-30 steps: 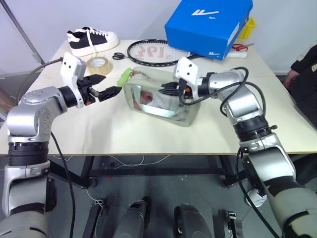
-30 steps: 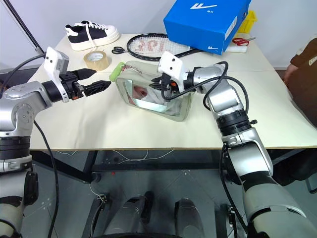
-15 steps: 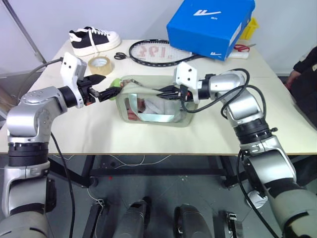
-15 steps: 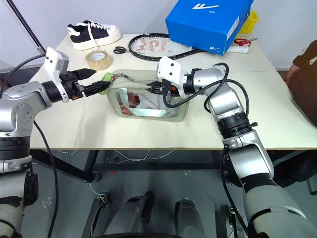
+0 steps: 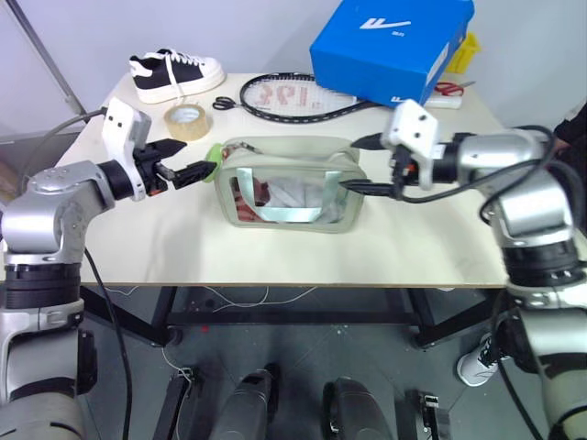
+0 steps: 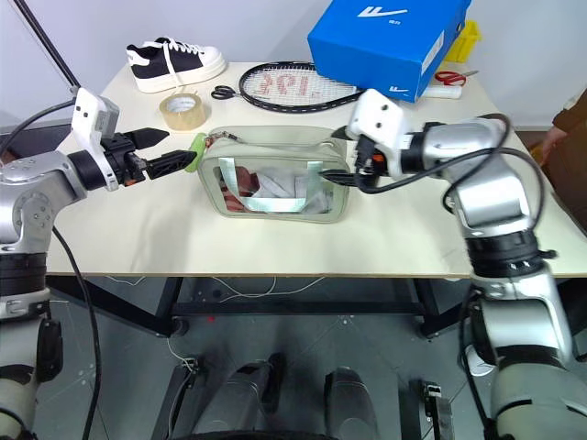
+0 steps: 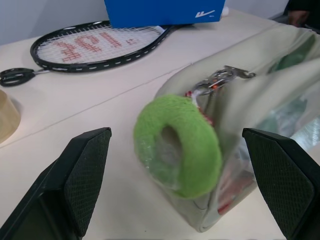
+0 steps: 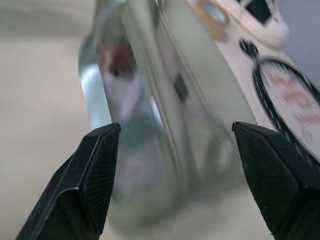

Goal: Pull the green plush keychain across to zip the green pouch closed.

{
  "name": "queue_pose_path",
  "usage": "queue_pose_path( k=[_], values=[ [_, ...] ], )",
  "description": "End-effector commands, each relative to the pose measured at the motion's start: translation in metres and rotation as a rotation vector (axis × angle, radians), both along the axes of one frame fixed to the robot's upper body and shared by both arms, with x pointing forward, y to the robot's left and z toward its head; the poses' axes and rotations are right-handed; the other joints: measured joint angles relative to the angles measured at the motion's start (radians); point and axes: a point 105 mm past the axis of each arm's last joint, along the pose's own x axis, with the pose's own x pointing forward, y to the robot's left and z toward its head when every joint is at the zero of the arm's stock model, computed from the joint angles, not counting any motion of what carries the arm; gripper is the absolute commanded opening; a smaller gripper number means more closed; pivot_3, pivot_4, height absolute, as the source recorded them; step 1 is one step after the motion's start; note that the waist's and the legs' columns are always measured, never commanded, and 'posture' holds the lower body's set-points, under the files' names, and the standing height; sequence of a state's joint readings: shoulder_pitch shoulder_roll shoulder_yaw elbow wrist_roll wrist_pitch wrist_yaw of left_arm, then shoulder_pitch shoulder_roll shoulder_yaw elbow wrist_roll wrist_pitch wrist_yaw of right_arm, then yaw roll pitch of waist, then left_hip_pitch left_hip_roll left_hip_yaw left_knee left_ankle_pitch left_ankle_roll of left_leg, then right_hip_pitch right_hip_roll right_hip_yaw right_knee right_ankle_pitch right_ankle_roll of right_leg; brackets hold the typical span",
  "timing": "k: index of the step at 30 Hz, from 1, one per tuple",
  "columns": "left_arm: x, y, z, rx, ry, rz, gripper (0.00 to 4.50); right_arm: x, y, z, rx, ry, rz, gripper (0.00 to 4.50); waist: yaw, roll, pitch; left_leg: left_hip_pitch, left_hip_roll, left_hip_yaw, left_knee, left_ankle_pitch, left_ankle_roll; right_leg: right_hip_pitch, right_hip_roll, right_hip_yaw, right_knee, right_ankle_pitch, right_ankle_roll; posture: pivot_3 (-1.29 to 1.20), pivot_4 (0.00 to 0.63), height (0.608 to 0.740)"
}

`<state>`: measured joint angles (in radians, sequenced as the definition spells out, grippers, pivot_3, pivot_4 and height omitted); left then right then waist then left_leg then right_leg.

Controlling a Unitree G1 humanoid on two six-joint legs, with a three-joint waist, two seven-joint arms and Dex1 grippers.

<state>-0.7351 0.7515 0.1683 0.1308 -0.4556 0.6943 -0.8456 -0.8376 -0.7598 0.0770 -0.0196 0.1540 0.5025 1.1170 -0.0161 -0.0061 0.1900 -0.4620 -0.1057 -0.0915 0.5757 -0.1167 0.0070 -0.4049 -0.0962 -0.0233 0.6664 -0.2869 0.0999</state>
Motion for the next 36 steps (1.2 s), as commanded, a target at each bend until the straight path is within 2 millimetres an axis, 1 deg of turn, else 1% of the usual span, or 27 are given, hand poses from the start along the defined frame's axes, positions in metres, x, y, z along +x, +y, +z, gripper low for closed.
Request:
queue_pose_path(
  k=[1, 3, 5, 6, 9, 10, 15, 19, 23, 25, 27, 30, 32, 33, 36],
  values=[
    [0.002, -0.002, 0.015, 0.019, -0.058, -0.013, 4.5, -0.001, -0.007, 0.007, 0.01, -0.033, -0.028, 3.67, -0.004, 0.0, 0.0, 0.0, 0.0, 0.0, 0.0, 0.0, 0.0, 0.001, 0.0, 0.0, 0.0, 0.0, 0.0, 0.0, 0.15, 0.74],
    [0.005, -0.005, 0.016, 0.022, -0.062, -0.025, 4.5, 0.004, -0.007, 0.004, 0.024, -0.028, -0.044, 3.14, -0.004, 0.0, 0.0, -0.001, 0.0, 0.001, 0.0, 0.0, 0.0, 0.001, 0.0, 0.0, 0.0, 0.0, 0.0, 0.0, 0.15, 0.74],
    [0.006, -0.006, 0.017, 0.026, -0.063, -0.032, 4.5, 0.008, -0.005, 0.002, 0.034, -0.031, -0.052, 2.47, -0.001, 0.0, 0.0, -0.001, 0.0, 0.001, 0.0, 0.001, 0.002, 0.001, 0.0, 0.0, 0.0, 0.0, 0.0, 0.0, 0.15, 0.74],
    [0.007, -0.006, 0.016, 0.028, -0.062, -0.034, 4.5, 0.01, -0.003, 0.002, 0.046, -0.031, -0.053, 1.76, -0.001, 0.0, 0.0, -0.002, 0.0, 0.001, 0.0, 0.001, 0.002, 0.001, 0.0, 0.0, 0.0, 0.0, 0.0, 0.0, 0.15, 0.74],
    [0.01, -0.005, 0.015, 0.034, -0.057, -0.037, 4.5, 0.014, 0.002, 0.001, 0.065, -0.034, -0.049, 0.16, -0.001, 0.0, 0.0, -0.001, 0.0, 0.001, 0.0, 0.001, 0.002, 0.001, 0.0, 0.0, 0.0, 0.0, 0.0, 0.0, 0.15, 0.74],
    [0.01, -0.004, 0.014, 0.037, -0.055, -0.038, 4.5, 0.016, 0.003, 0.0, 0.066, -0.035, -0.048, 0.07, -0.001, 0.0, 0.0, -0.001, 0.0, 0.001, 0.0, 0.001, 0.002, 0.001, 0.0, 0.0, 0.0, 0.0, 0.0, 0.0, 0.15, 0.74],
    [0.012, 0.001, 0.011, 0.047, -0.048, -0.027, 4.5, 0.019, 0.002, -0.002, 0.068, -0.033, -0.049, 0.07, -0.001, 0.0, 0.0, -0.001, 0.0, 0.001, 0.0, 0.001, 0.002, 0.001, 0.0, 0.0, 0.0, 0.0, 0.0, 0.0, 0.15, 0.74],
    [0.013, 0.008, 0.009, 0.048, -0.041, -0.011, 4.5, 0.018, -0.001, -0.003, 0.049, -0.031, -0.042, 0.07, -0.002, 0.0, 0.0, -0.001, 0.0, 0.001, 0.0, 0.001, 0.002, 0.001, 0.0, 0.0, 0.0, 0.0, 0.0, 0.0, 0.15, 0.74],
    [0.018, 0.021, -0.006, 0.05, -0.002, 0.025, 4.5, 0.015, -0.003, -0.003, 0.037, -0.032, -0.034, 0.07, -0.001, 0.0, 0.0, -0.001, 0.0, 0.001, 0.0, 0.001, 0.002, 0.001, 0.0, 0.0, 0.0, 0.0, 0.0, 0.0, 0.15, 0.74],
    [0.021, 0.019, -0.012, 0.05, 0.011, 0.032, 4.5, 0.015, -0.003, -0.003, 0.038, -0.031, -0.035, 0.07, -0.001, 0.0, 0.0, -0.001, 0.0, 0.001, 0.0, 0.001, 0.002, 0.001, 0.0, 0.0, 0.0, 0.0, 0.0, 0.0, 0.15, 0.74],
    [0.022, 0.011, -0.019, 0.062, 0.016, 0.009, 4.5, 0.015, -0.003, -0.002, 0.04, -0.03, -0.037, 0.07, 0.002, 0.0, 0.0, -0.001, 0.0, 0.001, 0.0, 0.001, 0.002, 0.0, 0.0, 0.0, 0.0, 0.0, 0.0, 0.0, 0.15, 0.74],
    [0.023, 0.004, -0.021, 0.053, 0.014, -0.009, 4.5, 0.015, -0.003, -0.003, 0.038, -0.028, -0.039, 0.07, 0.002, 0.0, 0.0, -0.001, 0.0, 0.001, 0.001, 0.001, 0.002, 0.0, 0.0, 0.0, 0.0, 0.0, 0.0, 0.0, 0.15, 0.74],
    [0.024, 0.003, -0.019, 0.042, 0.007, -0.006, 3.95, 0.015, -0.003, -0.003, 0.038, -0.026, -0.041, 0.0, 0.001, 0.0, 0.0, -0.001, 0.0, 0.001, 0.001, 0.001, 0.002, 0.0, 0.0, 0.0, 0.0, 0.0, 0.0, 0.0, 0.15, 0.74],
    [0.024, 0.004, -0.017, 0.038, 0.004, -0.005, 3.59, 0.015, -0.003, -0.003, 0.039, -0.025, -0.042, 0.0, 0.001, 0.0, 0.0, -0.001, 0.0, 0.001, 0.001, 0.001, 0.003, 0.001, 0.0, 0.0, 0.0, 0.0, 0.0, 0.0, 0.15, 0.74],
    [0.025, 0.007, -0.013, 0.03, -0.005, -0.001, 2.08, 0.015, -0.003, -0.004, 0.04, -0.024, -0.042, 0.0, 0.001, 0.0, 0.0, -0.001, 0.0, 0.001, 0.001, 0.001, 0.003, 0.001, 0.0, 0.0, 0.0, 0.0, 0.0, 0.0, 0.15, 0.74]
  ],
)
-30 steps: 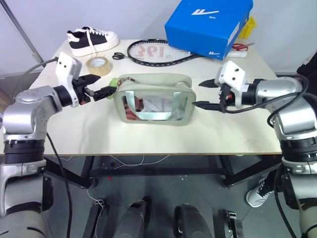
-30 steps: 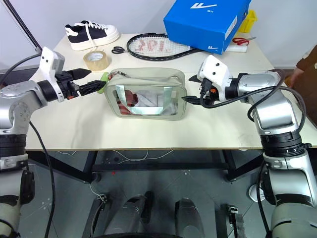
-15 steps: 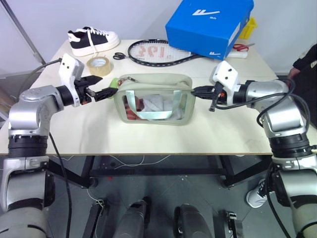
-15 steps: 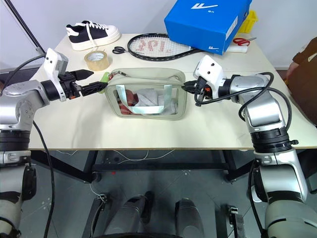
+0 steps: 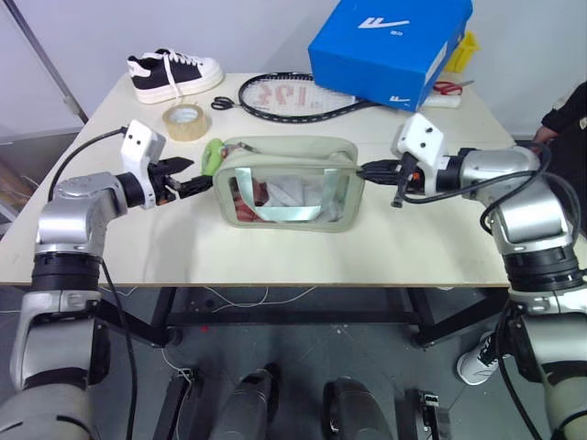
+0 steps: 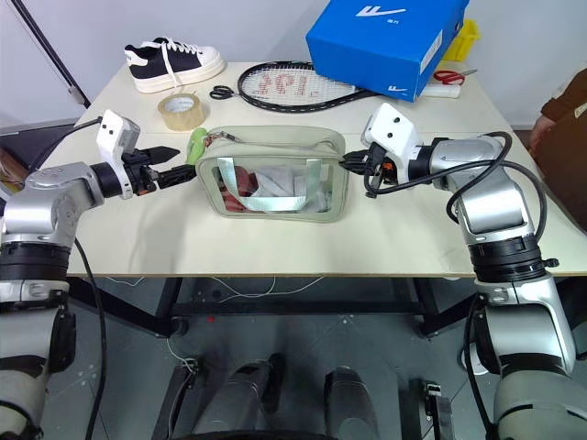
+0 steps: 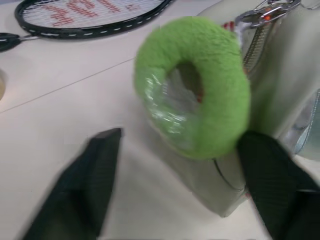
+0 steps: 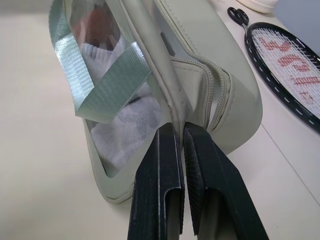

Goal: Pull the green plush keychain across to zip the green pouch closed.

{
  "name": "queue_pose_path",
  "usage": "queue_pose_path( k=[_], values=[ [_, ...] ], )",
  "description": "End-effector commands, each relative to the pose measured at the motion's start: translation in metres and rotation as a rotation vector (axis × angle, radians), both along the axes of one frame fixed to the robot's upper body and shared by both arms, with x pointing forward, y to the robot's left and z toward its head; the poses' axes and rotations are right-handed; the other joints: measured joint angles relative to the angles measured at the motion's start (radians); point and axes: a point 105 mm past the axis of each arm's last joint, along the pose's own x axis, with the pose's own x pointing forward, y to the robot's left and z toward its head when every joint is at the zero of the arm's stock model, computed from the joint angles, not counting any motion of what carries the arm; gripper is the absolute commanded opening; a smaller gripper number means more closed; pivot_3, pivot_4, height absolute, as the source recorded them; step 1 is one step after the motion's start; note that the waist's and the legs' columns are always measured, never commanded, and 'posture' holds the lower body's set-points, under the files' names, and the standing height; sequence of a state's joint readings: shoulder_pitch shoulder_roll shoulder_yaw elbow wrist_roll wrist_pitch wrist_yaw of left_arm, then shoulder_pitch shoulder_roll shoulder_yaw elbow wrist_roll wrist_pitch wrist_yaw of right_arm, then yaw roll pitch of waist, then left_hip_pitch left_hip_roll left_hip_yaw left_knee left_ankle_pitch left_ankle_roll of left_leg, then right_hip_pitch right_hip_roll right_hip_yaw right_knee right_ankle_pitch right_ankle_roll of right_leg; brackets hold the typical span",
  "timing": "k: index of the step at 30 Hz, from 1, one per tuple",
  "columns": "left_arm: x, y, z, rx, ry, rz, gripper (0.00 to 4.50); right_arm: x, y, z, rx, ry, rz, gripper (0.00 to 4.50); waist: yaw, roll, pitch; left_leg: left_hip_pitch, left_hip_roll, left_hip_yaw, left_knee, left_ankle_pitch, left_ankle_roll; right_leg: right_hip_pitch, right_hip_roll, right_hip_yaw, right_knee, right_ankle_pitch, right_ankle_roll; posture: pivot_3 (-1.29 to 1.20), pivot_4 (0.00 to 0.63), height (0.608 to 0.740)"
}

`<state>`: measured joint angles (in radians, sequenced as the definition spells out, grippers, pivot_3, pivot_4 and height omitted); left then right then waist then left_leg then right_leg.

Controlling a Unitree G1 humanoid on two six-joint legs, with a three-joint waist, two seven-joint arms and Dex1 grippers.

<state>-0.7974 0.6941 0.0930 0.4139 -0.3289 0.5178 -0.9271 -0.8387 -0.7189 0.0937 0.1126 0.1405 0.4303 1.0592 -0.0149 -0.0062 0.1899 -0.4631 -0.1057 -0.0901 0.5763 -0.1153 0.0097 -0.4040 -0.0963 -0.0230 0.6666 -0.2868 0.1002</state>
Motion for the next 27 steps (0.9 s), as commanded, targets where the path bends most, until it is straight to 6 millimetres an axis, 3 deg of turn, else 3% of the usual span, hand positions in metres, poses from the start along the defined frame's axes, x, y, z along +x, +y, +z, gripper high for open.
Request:
queue_pose_path(
  k=[1, 4, 7, 9, 11, 14, 16, 19, 22, 27],
  values=[
    [0.001, 0.003, 0.025, -0.003, -0.082, 0.0, 1.59, -0.003, 0.003, 0.012, -0.005, -0.046, 0.016, 0.0, 0.0, 0.0, 0.0, 0.0, 0.0, 0.0, 0.0, 0.0, 0.0, 0.0, 0.0, 0.0, 0.0, 0.0, 0.0, 0.0, 0.15, 0.74],
    [0.001, 0.001, 0.027, -0.006, -0.089, -0.006, 0.07, -0.003, 0.004, 0.012, -0.003, -0.047, 0.018, 0.0, 0.0, 0.0, 0.0, 0.0, 0.0, 0.0, 0.0, 0.0, 0.0, 0.0, 0.0, 0.0, 0.0, 0.0, 0.0, 0.0, 0.15, 0.74],
    [0.002, -0.002, 0.034, -0.018, -0.111, -0.013, 0.07, -0.003, 0.005, 0.013, -0.002, -0.048, 0.018, 0.0, 0.0, 0.0, 0.0, 0.0, 0.0, 0.0, 0.0, 0.0, 0.0, 0.0, 0.0, 0.0, 0.0, 0.0, 0.0, 0.0, 0.15, 0.74],
    [0.004, -0.004, 0.054, -0.096, -0.141, -0.003, 0.07, -0.003, 0.005, 0.013, -0.001, -0.048, 0.017, 0.0, 0.0, 0.0, 0.0, 0.0, 0.0, 0.0, 0.0, 0.0, 0.0, 0.0, 0.0, 0.0, 0.0, 0.0, 0.0, 0.0, 0.15, 0.74],
    [0.001, -0.016, 0.077, -0.135, -0.189, -0.052, 0.07, -0.004, 0.005, 0.012, -0.001, -0.048, 0.016, 0.0, 0.002, -0.001, 0.0, 0.0, 0.0, 0.0, 0.001, 0.0, 0.0, 0.0, 0.0, 0.0, 0.0, 0.0, 0.0, 0.0, 0.15, 0.74],
    [-0.003, -0.04, 0.09, -0.084, -0.237, -0.134, 0.07, -0.003, 0.005, 0.012, 0.001, -0.047, 0.015, 0.0, 0.0, -0.001, 0.0, 0.0, 0.0, 0.0, 0.001, 0.0, 0.0, 0.002, 0.0, -0.001, 0.0, 0.0, 0.0, 0.0, 0.15, 0.74],
    [-0.007, -0.059, 0.089, 0.017, -0.275, -0.191, 0.07, -0.003, 0.006, 0.011, 0.003, -0.049, 0.014, 0.0, 0.0, -0.001, 0.0, 0.0, 0.0, 0.0, 0.001, 0.0, 0.0, 0.002, 0.0, -0.001, 0.0, 0.0, 0.0, 0.0, 0.15, 0.74],
    [-0.01, -0.072, 0.073, 0.19, -0.305, -0.24, 0.07, -0.003, 0.008, 0.011, 0.007, -0.05, 0.016, 0.0, 0.0, -0.001, 0.0, 0.001, 0.0, 0.0, 0.001, 0.0, 0.0, 0.003, 0.0, -0.001, 0.0, 0.0, 0.0, 0.0, 0.15, 0.74],
    [-0.011, -0.076, 0.063, 0.267, -0.304, -0.274, 0.07, -0.004, 0.009, 0.01, 0.008, -0.05, 0.016, 0.0, -0.004, -0.001, 0.0, 0.001, 0.0, 0.001, 0.0, 0.0, 0.0, 0.002, 0.0, 0.0, 0.0, 0.0, 0.0, 0.0, 0.15, 0.74],
    [-0.01, -0.068, 0.074, 0.233, -0.315, -0.259, 0.07, -0.005, 0.006, 0.009, 0.007, -0.048, 0.007, 0.0, -0.003, -0.001, 0.0, 0.0, 0.0, 0.001, 0.0, 0.0, 0.0, 0.001, 0.001, 0.001, 0.0, 0.0, 0.0, 0.0, 0.15, 0.74]
  ],
)
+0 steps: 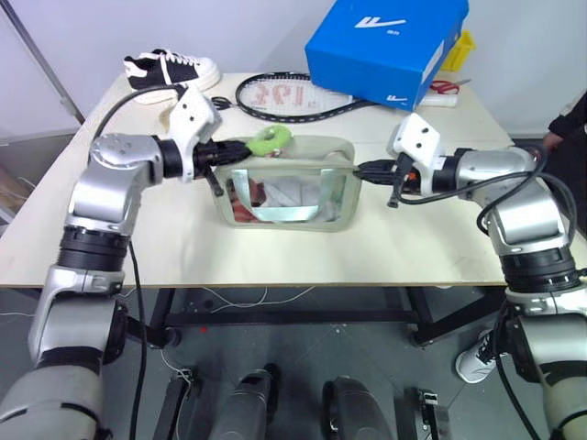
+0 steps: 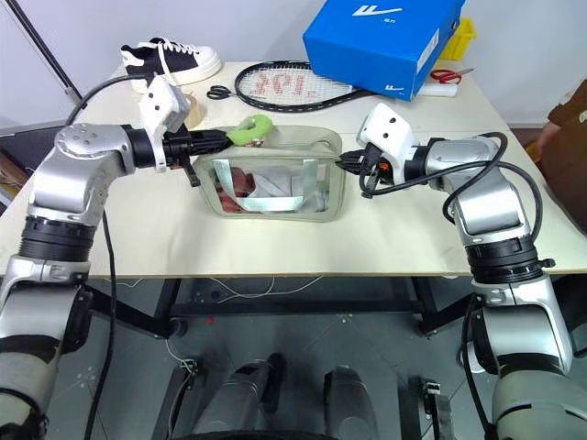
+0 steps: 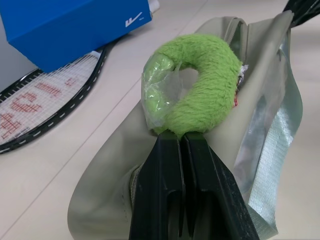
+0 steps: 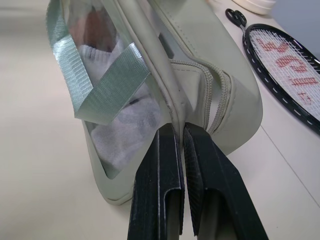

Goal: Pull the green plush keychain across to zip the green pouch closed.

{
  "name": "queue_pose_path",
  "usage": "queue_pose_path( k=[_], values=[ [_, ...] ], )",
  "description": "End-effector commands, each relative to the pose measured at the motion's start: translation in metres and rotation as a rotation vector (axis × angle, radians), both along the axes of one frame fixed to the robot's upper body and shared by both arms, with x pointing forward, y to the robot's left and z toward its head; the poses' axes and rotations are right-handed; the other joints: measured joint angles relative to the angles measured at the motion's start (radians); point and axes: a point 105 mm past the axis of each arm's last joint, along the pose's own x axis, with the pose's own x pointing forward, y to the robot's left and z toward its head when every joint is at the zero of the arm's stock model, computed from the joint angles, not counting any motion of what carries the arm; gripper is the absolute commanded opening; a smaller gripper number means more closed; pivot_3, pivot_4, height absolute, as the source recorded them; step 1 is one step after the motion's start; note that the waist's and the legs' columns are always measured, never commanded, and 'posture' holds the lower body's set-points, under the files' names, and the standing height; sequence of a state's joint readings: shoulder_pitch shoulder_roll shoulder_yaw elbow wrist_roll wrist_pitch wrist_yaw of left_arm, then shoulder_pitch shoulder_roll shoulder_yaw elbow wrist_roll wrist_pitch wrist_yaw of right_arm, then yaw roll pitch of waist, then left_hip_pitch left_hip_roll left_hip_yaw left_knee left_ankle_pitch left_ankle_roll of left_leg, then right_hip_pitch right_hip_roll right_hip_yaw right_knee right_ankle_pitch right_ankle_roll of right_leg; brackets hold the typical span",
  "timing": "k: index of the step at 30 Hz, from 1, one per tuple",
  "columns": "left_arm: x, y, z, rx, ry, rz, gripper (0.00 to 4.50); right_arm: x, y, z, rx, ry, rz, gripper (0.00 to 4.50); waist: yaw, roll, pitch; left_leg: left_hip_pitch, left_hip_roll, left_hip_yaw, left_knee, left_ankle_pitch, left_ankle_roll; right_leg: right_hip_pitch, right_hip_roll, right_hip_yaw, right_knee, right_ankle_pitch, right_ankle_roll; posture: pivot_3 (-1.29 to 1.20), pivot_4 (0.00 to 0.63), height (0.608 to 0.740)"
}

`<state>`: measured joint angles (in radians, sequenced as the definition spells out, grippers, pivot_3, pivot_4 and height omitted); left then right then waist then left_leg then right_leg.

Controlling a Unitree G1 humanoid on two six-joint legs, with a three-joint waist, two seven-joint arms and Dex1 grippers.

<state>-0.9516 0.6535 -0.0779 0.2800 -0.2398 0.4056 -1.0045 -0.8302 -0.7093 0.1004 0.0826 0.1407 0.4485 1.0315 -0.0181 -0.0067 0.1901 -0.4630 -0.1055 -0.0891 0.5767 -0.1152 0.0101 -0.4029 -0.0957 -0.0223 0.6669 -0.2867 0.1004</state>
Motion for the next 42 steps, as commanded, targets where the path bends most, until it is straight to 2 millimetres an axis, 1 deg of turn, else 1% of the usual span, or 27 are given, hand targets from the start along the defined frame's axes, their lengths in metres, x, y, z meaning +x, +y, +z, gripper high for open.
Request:
queue_pose_path(
  k=[1, 3, 4, 5, 6, 11, 14, 18, 21, 26, 27, 28, 29, 31, 32, 36, 38, 40, 42],
  values=[
    [-0.003, 0.009, 0.025, -0.011, -0.073, 0.004, 0.32, -0.005, 0.001, 0.01, 0.003, -0.04, 0.011, 0.0, 0.0, 0.0, 0.0, 0.0, 0.0, 0.0, 0.0, 0.0, 0.0, 0.0, 0.0, 0.0, 0.0, 0.0, 0.0, 0.0, 0.15, 0.74],
    [-0.005, 0.011, 0.027, -0.008, -0.072, -0.001, 0.85, -0.004, 0.001, 0.009, 0.004, -0.04, 0.007, 0.0, 0.0, 0.0, 0.0, 0.0, 0.0, 0.0, 0.0, 0.0, 0.0, 0.0, 0.0, 0.0, 0.0, 0.0, 0.0, 0.0, 0.15, 0.74],
    [-0.004, 0.013, 0.028, 0.0, -0.075, 0.01, 1.43, -0.004, 0.001, 0.009, 0.004, -0.039, 0.007, 0.0, 0.0, 0.0, 0.0, 0.0, 0.0, 0.0, 0.0, 0.0, 0.0, 0.0, 0.0, 0.0, 0.0, 0.0, 0.0, 0.0, 0.15, 0.74],
    [-0.005, 0.016, 0.029, 0.005, -0.076, 0.02, 1.82, -0.004, 0.001, 0.009, 0.004, -0.039, 0.008, 0.0, 0.0, 0.0, 0.0, 0.0, 0.0, 0.0, 0.0, 0.0, 0.0, 0.0, 0.0, 0.0, 0.0, 0.0, 0.0, 0.0, 0.15, 0.74],
    [-0.006, 0.02, 0.029, 0.014, -0.071, 0.027, 2.35, -0.004, 0.001, 0.009, 0.003, -0.039, 0.009, 0.0, 0.0, 0.0, 0.0, 0.0, 0.0, 0.0, 0.0, 0.0, 0.0, 0.0, 0.0, 0.0, 0.0, 0.0, 0.0, 0.0, 0.15, 0.74],
    [-0.012, 0.037, 0.026, 0.04, -0.044, 0.051, 2.35, -0.004, 0.002, 0.008, 0.001, -0.037, 0.013, 0.0, -0.001, 0.0, 0.0, 0.0, 0.0, 0.0, 0.0, 0.0, 0.0, 0.0, 0.0, 0.0, 0.0, 0.0, 0.0, 0.0, 0.15, 0.74],
    [-0.017, 0.042, 0.016, 0.044, 0.0, 0.05, 2.35, -0.003, 0.002, 0.007, -0.003, -0.035, 0.017, 0.0, 0.0, 0.0, 0.0, 0.0, 0.0, 0.0, 0.0, 0.0, 0.0, 0.0, 0.0, 0.0, 0.0, 0.0, 0.0, 0.0, 0.15, 0.74],
    [-0.018, 0.038, -0.007, 0.039, 0.056, 0.039, 2.35, -0.003, 0.005, 0.007, -0.009, -0.035, 0.026, 0.0, 0.0, 0.0, 0.0, 0.0, 0.0, 0.0, 0.0, 0.0, 0.0, 0.0, 0.0, 0.0, 0.0, 0.0, 0.0, 0.0, 0.15, 0.74],
    [-0.014, 0.034, -0.019, 0.038, 0.059, 0.058, 2.35, -0.003, 0.006, 0.009, -0.013, -0.036, 0.032, 0.0, 0.001, 0.0, 0.0, 0.0, 0.0, 0.0, 0.0, 0.0, 0.0, 0.0, 0.0, 0.0, 0.0, 0.0, 0.0, 0.0, 0.15, 0.74],
    [-0.011, 0.032, -0.019, 0.01, 0.056, 0.071, 2.35, -0.004, 0.006, 0.009, -0.016, -0.035, 0.034, 0.0, -0.002, 0.0, 0.0, 0.0, 0.0, 0.0, 0.0, 0.0, 0.0, 0.0, 0.0, 0.0, 0.0, 0.0, 0.0, 0.0, 0.15, 0.74],
    [-0.011, 0.033, -0.017, -0.001, 0.054, 0.073, 1.83, -0.004, 0.006, 0.009, -0.016, -0.034, 0.033, 0.0, -0.002, 0.0, 0.0, 0.0, 0.0, 0.0, 0.0, 0.0, 0.0, 0.0, 0.0, 0.0, 0.0, 0.0, 0.0, 0.0, 0.15, 0.74],
    [-0.011, 0.033, -0.015, -0.007, 0.051, 0.073, 1.59, -0.004, 0.006, 0.009, -0.015, -0.034, 0.033, 0.0, -0.001, 0.0, 0.0, 0.0, 0.0, 0.0, 0.0, 0.0, 0.0, 0.0, 0.0, 0.0, 0.0, 0.0, 0.0, 0.0, 0.15, 0.74],
    [-0.011, 0.034, -0.014, -0.011, 0.049, 0.074, 1.16, -0.004, 0.006, 0.009, -0.015, -0.033, 0.032, 0.0, -0.001, 0.0, 0.0, 0.0, 0.0, 0.0, 0.0, 0.0, 0.0, 0.0, 0.0, 0.0, 0.0, 0.0, 0.0, 0.0, 0.15, 0.74],
    [-0.012, 0.033, -0.013, -0.014, 0.05, 0.069, 0.13, -0.004, 0.006, 0.009, -0.014, -0.033, 0.032, 0.0, 0.0, 0.0, 0.0, 0.0, 0.0, 0.0, 0.0, 0.0, 0.0, 0.0, 0.0, 0.0, 0.0, 0.0, 0.0, 0.0, 0.15, 0.74],
    [-0.012, 0.033, -0.013, -0.014, 0.05, 0.066, 0.06, -0.004, 0.006, 0.009, -0.013, -0.033, 0.032, 0.0, 0.0, 0.0, 0.0, 0.0, 0.0, 0.0, 0.0, 0.0, 0.0, 0.0, 0.0, 0.0, 0.0, 0.0, 0.0, 0.0, 0.15, 0.74],
    [-0.011, 0.032, -0.015, -0.005, 0.054, 0.074, 0.06, -0.004, 0.007, 0.01, -0.006, -0.025, 0.036, 0.0, 0.0, 0.0, 0.0, 0.0, 0.0, 0.0, 0.0, 0.0, 0.0, 0.0, 0.0, 0.0, 0.0, 0.0, 0.0, 0.0, 0.15, 0.74],
    [-0.011, 0.031, -0.018, 0.008, 0.057, 0.074, 0.06, -0.007, 0.007, 0.014, 0.014, 0.011, 0.05, 0.0, 0.0, 0.0, 0.0, 0.0, 0.0, 0.0, 0.0, 0.0, 0.0, 0.0, 0.0, 0.0, 0.0, 0.0, 0.0, 0.0, 0.15, 0.74],
    [-0.011, 0.031, -0.019, 0.014, 0.058, 0.069, 0.0, -0.011, 0.004, 0.023, 0.035, 0.04, 0.063, 0.7, 0.0, 0.0, 0.0, 0.0, 0.0, 0.0, 0.0, 0.0, 0.0, 0.0, 0.0, 0.0, 0.0, 0.0, 0.0, 0.0, 0.15, 0.74],
    [-0.011, 0.031, -0.018, 0.014, 0.057, 0.069, 0.0, -0.018, 0.0, 0.038, 0.052, 0.067, 0.091, 1.44, 0.001, 0.0, 0.0, 0.0, 0.0, 0.0, 0.0, 0.0, 0.0, 0.0, 0.0, 0.0, 0.0, 0.0, 0.0, 0.0, 0.15, 0.74]
  ],
)
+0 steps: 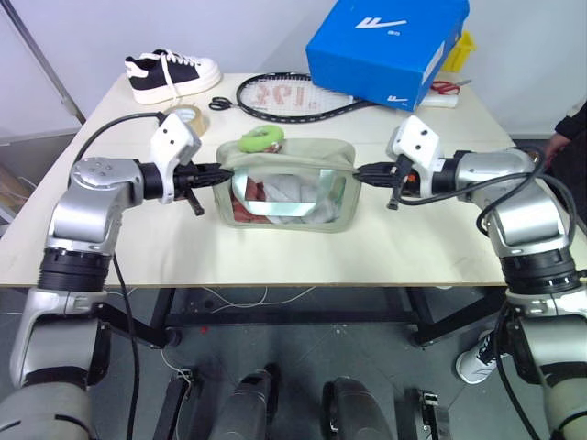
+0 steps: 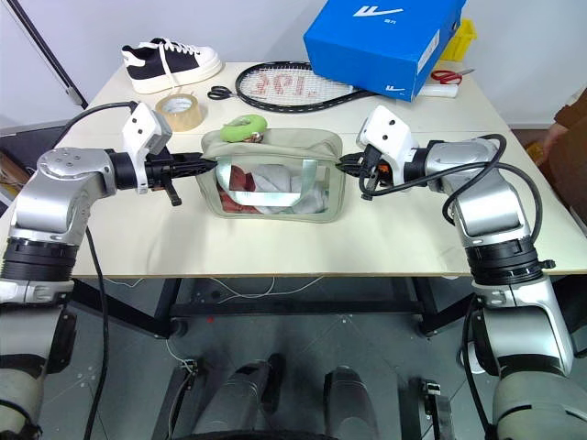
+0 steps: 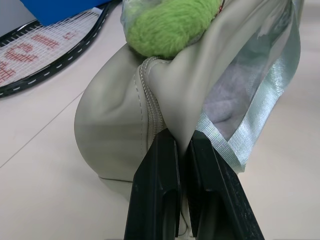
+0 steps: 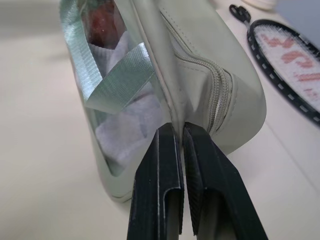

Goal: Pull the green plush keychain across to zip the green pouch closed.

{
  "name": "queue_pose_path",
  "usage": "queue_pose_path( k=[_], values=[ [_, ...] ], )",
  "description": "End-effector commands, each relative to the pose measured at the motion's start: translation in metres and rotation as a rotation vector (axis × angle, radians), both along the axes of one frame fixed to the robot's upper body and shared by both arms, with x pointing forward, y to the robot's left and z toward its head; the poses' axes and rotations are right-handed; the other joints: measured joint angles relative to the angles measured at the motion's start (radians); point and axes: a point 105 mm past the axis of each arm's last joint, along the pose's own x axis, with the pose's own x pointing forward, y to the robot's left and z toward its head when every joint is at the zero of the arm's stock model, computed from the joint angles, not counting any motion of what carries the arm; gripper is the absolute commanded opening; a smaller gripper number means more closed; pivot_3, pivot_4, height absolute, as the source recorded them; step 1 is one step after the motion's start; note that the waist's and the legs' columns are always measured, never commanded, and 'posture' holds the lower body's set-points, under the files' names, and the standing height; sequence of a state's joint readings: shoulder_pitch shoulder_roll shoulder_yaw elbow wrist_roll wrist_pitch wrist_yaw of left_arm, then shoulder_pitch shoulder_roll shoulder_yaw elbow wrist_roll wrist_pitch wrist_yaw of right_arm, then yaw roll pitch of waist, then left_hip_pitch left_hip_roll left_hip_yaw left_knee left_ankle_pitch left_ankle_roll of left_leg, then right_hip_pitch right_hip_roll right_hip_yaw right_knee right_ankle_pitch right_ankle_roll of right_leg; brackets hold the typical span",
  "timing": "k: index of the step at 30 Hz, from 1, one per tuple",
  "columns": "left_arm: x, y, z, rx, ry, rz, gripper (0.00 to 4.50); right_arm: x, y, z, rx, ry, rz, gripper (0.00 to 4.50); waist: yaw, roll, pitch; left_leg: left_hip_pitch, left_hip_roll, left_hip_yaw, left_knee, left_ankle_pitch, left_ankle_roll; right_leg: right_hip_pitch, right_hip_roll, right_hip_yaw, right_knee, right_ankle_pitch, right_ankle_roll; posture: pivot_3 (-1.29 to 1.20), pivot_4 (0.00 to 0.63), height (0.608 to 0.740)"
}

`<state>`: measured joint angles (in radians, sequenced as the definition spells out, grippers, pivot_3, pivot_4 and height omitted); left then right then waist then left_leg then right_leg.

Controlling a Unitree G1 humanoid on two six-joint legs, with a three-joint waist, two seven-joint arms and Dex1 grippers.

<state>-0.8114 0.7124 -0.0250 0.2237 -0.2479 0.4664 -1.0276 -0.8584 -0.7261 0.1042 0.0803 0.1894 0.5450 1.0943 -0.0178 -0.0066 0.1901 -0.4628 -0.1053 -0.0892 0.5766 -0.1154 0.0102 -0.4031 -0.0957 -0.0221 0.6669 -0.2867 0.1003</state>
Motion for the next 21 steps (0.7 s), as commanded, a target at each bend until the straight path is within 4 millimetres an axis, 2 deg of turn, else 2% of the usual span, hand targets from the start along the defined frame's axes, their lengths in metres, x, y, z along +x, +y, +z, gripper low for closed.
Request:
queue_pose_path(
  k=[1, 2, 3, 6, 8, 9, 11, 15, 21],
  values=[
    [-0.002, -0.001, 0.014, 0.011, -0.057, -0.004, 0.0, -0.015, -0.002, 0.042, 0.039, -0.02, 0.067, 2.02, 0.0, 0.0, 0.0, 0.0, 0.0, 0.0, 0.0, 0.0, 0.0, 0.0, 0.0, 0.0, 0.0, 0.0, 0.0, 0.0, 0.15, 0.74],
    [-0.002, -0.001, 0.015, 0.009, -0.058, -0.005, 0.0, -0.017, -0.003, 0.046, 0.045, -0.01, 0.078, 2.43, 0.0, 0.0, 0.0, 0.0, 0.0, 0.0, 0.0, 0.0, 0.0, 0.0, 0.0, 0.0, 0.0, 0.0, 0.0, 0.0, 0.15, 0.74],
    [-0.002, -0.002, 0.015, 0.008, -0.057, -0.007, 0.0, -0.02, -0.003, 0.052, 0.06, 0.006, 0.095, 3.1, 0.001, 0.0, 0.0, 0.0, 0.0, 0.0, 0.0, 0.0, 0.0, 0.0, 0.0, 0.0, 0.0, 0.0, 0.0, 0.0, 0.15, 0.74],
    [-0.003, -0.004, 0.014, 0.009, -0.056, -0.016, 0.0, -0.025, -0.001, 0.065, 0.096, 0.047, 0.146, 4.46, 0.001, 0.0, 0.0, 0.0, 0.0, 0.0, 0.0, -0.001, 0.0, -0.001, 0.0, 0.0, 0.0, 0.0, 0.0, 0.0, 0.15, 0.74],
    [-0.003, -0.005, 0.014, 0.01, -0.057, -0.021, 0.0, -0.025, 0.012, 0.079, 0.172, 0.045, 0.196, 4.46, -0.001, 0.0, 0.0, 0.0, 0.0, 0.0, 0.0, -0.002, -0.001, -0.002, -0.001, 0.0, 0.0, 0.0, 0.0, 0.0, 0.15, 0.74],
    [-0.003, -0.005, 0.014, 0.013, -0.058, -0.023, 0.0, -0.016, 0.022, 0.09, 0.254, 0.039, 0.181, 4.46, -0.002, 0.0, 0.0, 0.0, 0.0, 0.0, 0.0, -0.002, -0.001, -0.002, -0.001, 0.0, 0.0, 0.0, 0.0, 0.0, 0.15, 0.74],
    [-0.003, -0.005, 0.014, 0.021, -0.061, -0.026, 0.0, -0.001, 0.037, 0.1, 0.353, 0.046, 0.145, 4.46, -0.009, 0.001, 0.0, 0.0, 0.0, 0.0, 0.0, -0.002, -0.001, -0.001, -0.001, 0.0, 0.0, 0.0, 0.0, 0.0, 0.15, 0.74],
    [-0.002, -0.008, 0.015, 0.014, -0.062, -0.04, 0.0, 0.037, 0.087, 0.088, 0.434, 0.114, 0.022, 4.46, -0.015, 0.001, 0.0, 0.0, 0.0, 0.0, -0.002, 0.0, 0.0, -0.002, 0.0, 0.001, 0.001, 0.0, 0.0, 0.0, 0.15, 0.74],
    [-0.003, -0.011, 0.014, 0.016, -0.062, -0.054, 0.0, 0.057, 0.115, 0.07, 0.416, 0.201, -0.035, 4.46, 0.002, 0.001, 0.0, -0.001, -0.002, 0.001, -0.001, 0.0, 0.0, -0.005, 0.002, 0.002, 0.001, 0.001, 0.001, 0.0, 0.15, 0.74]
  ],
)
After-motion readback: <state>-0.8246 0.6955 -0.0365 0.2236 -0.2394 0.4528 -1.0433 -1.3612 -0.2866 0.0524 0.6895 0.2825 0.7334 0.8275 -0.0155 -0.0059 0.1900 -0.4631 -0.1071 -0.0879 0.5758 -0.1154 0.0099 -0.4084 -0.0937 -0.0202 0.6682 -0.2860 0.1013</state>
